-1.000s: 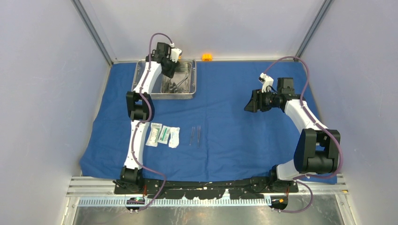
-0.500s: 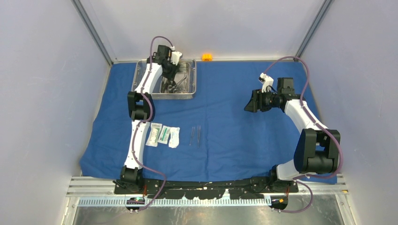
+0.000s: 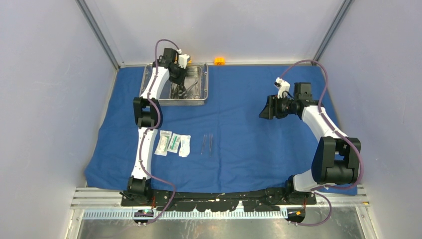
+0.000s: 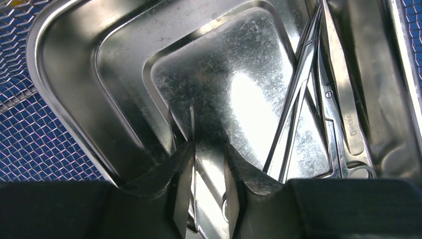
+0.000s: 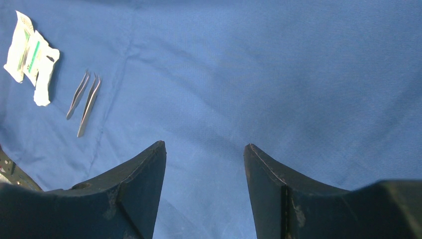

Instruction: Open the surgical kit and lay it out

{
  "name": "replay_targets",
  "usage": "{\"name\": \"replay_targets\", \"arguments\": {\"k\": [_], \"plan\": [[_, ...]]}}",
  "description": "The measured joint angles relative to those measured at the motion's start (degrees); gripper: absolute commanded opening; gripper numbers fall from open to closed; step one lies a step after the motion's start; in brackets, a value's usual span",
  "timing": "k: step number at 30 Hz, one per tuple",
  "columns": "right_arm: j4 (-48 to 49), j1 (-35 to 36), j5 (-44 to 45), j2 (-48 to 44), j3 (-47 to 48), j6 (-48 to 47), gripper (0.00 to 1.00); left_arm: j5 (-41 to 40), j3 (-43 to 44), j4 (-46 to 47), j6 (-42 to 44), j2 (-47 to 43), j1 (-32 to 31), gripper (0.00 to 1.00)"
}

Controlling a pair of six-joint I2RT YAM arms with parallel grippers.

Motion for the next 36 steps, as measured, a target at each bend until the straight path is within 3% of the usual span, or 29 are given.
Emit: {"name": "replay_targets", "arguments": {"k": [15, 36], "plan": [[0.0, 0.0, 0.0, 0.0, 0.0, 0.0, 0.64, 0.8, 0.0, -0.2, -0.7, 0.0, 0.5, 0.0], [0.0, 0.0, 0.0, 0.0, 0.0, 0.0, 0.64, -1.0, 0.0, 0.5, 2.1, -0.2, -0.5, 0.0]]}}
